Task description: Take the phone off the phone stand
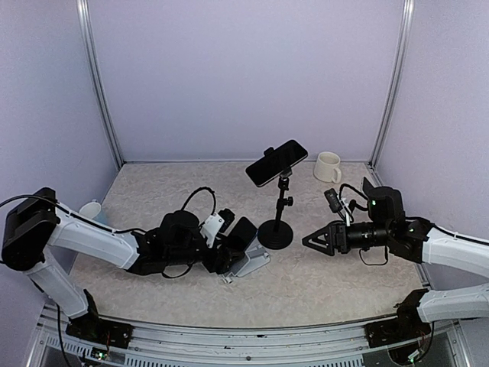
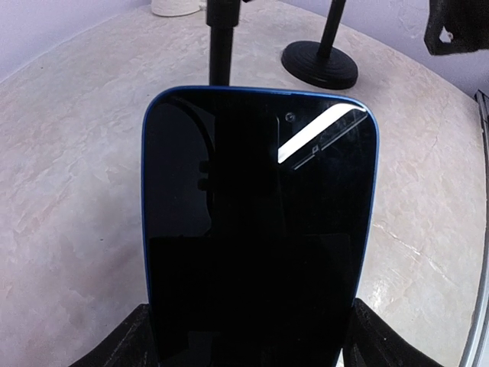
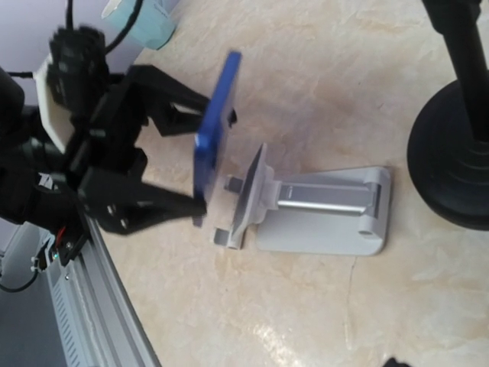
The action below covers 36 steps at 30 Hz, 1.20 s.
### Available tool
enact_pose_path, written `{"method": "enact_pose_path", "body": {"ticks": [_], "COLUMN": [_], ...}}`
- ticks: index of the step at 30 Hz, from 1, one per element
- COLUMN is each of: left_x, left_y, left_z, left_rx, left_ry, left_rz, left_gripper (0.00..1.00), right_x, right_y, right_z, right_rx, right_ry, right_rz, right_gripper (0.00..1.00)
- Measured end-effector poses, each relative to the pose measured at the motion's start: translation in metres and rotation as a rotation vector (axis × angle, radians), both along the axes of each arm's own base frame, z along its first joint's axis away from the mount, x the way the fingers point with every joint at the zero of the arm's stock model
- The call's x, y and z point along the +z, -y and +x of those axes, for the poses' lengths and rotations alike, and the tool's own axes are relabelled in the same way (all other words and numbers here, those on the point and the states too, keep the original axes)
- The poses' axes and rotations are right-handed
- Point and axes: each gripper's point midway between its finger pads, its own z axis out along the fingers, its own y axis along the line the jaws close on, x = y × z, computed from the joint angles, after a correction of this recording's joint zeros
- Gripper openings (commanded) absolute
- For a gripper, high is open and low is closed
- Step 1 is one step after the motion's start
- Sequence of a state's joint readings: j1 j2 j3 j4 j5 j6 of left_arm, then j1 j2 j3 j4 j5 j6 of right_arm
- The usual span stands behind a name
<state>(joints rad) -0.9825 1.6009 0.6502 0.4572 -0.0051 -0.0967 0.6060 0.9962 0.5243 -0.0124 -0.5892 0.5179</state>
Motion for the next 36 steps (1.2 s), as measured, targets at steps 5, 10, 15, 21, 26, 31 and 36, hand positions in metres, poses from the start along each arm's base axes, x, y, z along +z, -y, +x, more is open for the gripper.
{"method": "enact_pose_path", "body": {"ticks": [5,10,15,21,26,31,36], "left_x": [0.021,0.044,0.033,0.005,-0.023,-0.042,-0.062], "left_y": [-0.023,-0.065,-0.124,-0.203,-0.251,-0.272,-0.279], "left_z": [0.017,0.048,0.082,0.107,0.108,0.106,0.104], "left_rx": [0.085,0.23,0.429,0.685,0.825,0.879,0.887], "left_ry": [-0.015,-0.04,-0.132,-0.269,-0.369,-0.428,-0.475], "left_rz": [-0.047,-0.101,-0.066,0.016,0.084,0.127,0.178], "left_gripper": [0.64,0.63,0.62,0.61,0.61,0.61,0.62], "right_x": [0.0,0.0,0.0,0.0,-0.001,-0.002,-0.002], "right_y": [0.0,0.0,-0.001,-0.001,-0.001,-0.001,-0.002], "right_z": [0.0,0.0,0.001,0.001,0.001,0.001,0.001], "right_rx": [0.0,0.001,0.001,0.003,0.004,0.005,0.006], "right_ry": [0.001,0.001,0.003,0.008,0.007,0.004,0.005], "right_rz": [0.0,0.0,0.001,0.001,-0.002,-0.003,-0.002], "right_gripper": [0.78,0.78,0.78,0.78,0.78,0.78,0.78]}}
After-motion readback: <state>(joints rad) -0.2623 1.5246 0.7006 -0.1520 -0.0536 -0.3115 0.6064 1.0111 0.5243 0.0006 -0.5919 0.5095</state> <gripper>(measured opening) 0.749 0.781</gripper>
